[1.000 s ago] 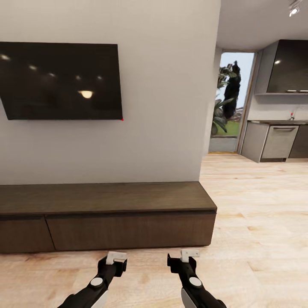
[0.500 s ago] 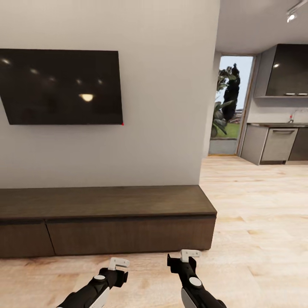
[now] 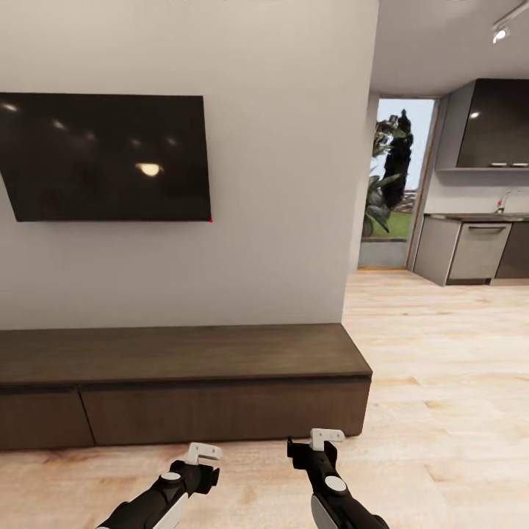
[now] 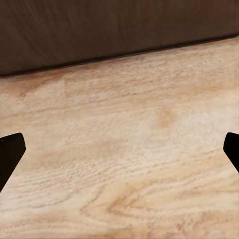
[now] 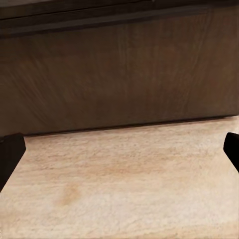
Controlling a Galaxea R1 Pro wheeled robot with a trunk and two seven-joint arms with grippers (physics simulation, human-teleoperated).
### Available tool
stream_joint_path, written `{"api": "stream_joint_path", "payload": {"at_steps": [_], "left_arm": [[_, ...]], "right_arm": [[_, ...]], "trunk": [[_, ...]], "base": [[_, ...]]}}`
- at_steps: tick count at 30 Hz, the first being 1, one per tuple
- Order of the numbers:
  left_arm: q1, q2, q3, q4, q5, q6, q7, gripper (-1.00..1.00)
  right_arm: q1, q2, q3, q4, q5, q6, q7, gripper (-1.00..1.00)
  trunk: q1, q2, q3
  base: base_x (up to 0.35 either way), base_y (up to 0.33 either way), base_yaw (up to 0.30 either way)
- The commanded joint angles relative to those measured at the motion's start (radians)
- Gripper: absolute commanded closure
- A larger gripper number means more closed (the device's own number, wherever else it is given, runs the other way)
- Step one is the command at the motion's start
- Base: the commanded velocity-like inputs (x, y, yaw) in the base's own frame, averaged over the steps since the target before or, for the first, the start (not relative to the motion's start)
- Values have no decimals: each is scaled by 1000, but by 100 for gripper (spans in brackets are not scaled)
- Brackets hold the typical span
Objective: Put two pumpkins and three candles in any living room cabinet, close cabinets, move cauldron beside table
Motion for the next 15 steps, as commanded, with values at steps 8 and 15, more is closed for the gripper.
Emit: {"api": "stream_joint_path", "payload": {"at_steps": [8,15], "left_arm": [[-1,0,-9,-2,9,4,10,-100],[-1,0,-9,-2,9,3,11,-100]], "right_arm": [[-1,-1,7,2,-12,-5,-7,-100],[-1,-1,6,2,-14,-4,-7,-100]], "trunk": [[-31,56,24],[-58,105,46]], "base": [[-85,0,0],[-57,0,0]]}}
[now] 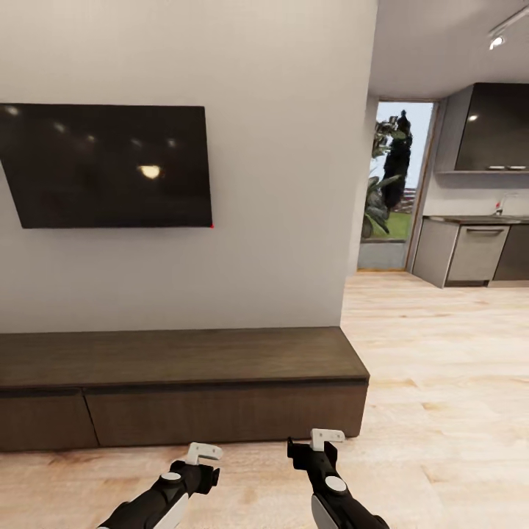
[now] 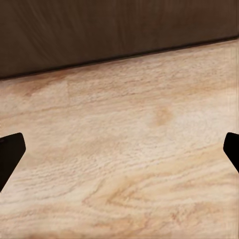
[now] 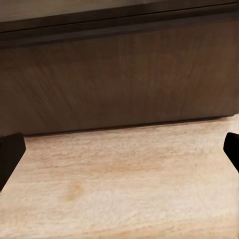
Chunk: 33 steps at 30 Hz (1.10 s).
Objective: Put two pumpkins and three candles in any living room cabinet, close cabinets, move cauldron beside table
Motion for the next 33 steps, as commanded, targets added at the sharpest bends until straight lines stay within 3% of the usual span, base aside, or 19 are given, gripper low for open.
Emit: {"api": "stream_joint_path", "payload": {"at_steps": [1,33], "left_arm": [[-1,1,-8,-3,9,4,9,-100],[-2,0,-8,4,9,3,14,-100]], "right_arm": [[-1,-1,7,1,-11,-6,-7,-100],[-1,-1,6,2,-12,-5,-7,-100]], "trunk": [[-4,7,2],[-127,231,102]], "base": [[-8,0,0],[-1,0,0]]}}
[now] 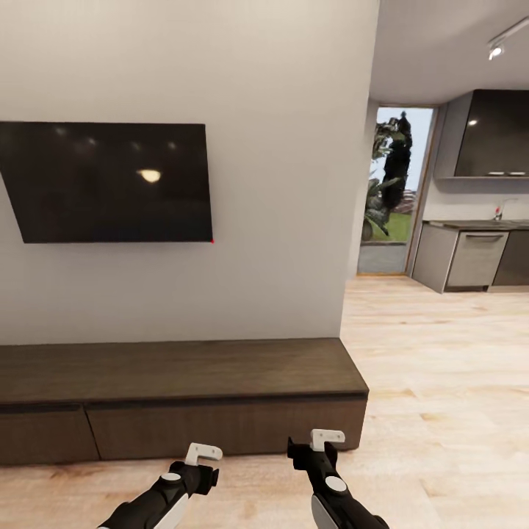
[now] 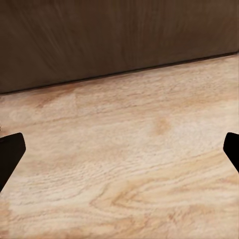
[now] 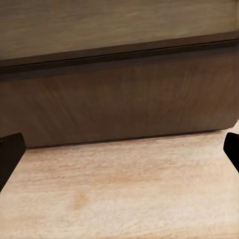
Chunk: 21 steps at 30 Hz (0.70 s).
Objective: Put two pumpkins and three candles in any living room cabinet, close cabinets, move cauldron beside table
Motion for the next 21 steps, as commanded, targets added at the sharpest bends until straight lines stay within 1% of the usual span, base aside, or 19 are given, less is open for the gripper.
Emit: {"api": "stream_joint_path", "payload": {"at_steps": [1,21], "left_arm": [[-1,1,-8,-3,9,4,9,-100],[-1,1,-8,0,8,5,11,-100]], "right_arm": [[-1,-1,7,0,-11,-6,-7,-100],[-1,-2,5,4,-11,-6,-7,-100]], "trunk": [[-4,7,2],[-81,147,65]], "base": [[0,0,0],[0,0,0]]}}
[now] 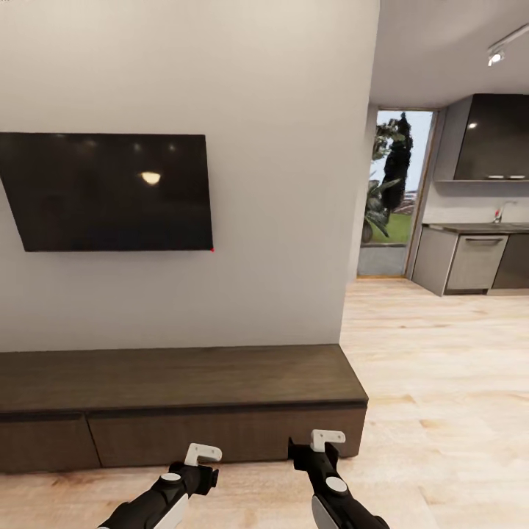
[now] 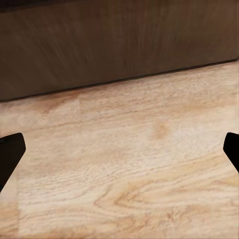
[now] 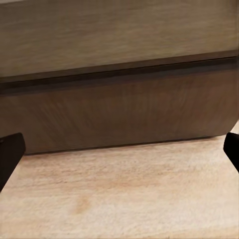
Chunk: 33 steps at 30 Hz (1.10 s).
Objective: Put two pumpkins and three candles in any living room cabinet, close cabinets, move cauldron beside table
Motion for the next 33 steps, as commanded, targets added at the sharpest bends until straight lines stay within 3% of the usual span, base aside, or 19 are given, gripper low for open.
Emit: {"api": "stream_joint_path", "payload": {"at_steps": [1,11,21,25,33], "left_arm": [[-1,1,-8,-3,9,4,9,-100],[-3,3,-7,5,9,5,4,-100],[-10,6,-5,176,17,-6,-3,-100],[-5,8,11,264,18,-92,-4,-100],[-3,11,94,291,17,-216,-2,-100]], "right_arm": [[-1,-1,7,1,-11,-6,-7,-100],[-1,-2,8,-1,-2,-5,-5,-100],[-1,-9,-28,61,-12,59,-14,-100],[-1,-11,-87,170,-13,73,-10,-100],[-1,-14,-98,205,-13,57,-8,-100]], "trunk": [[-4,7,2],[-42,77,33],[-81,147,65],[-96,175,77],[-127,231,102]], "base": [[0,0,0],[0,0,0],[0,0,0],[0,0,0],[0,0,0]]}}
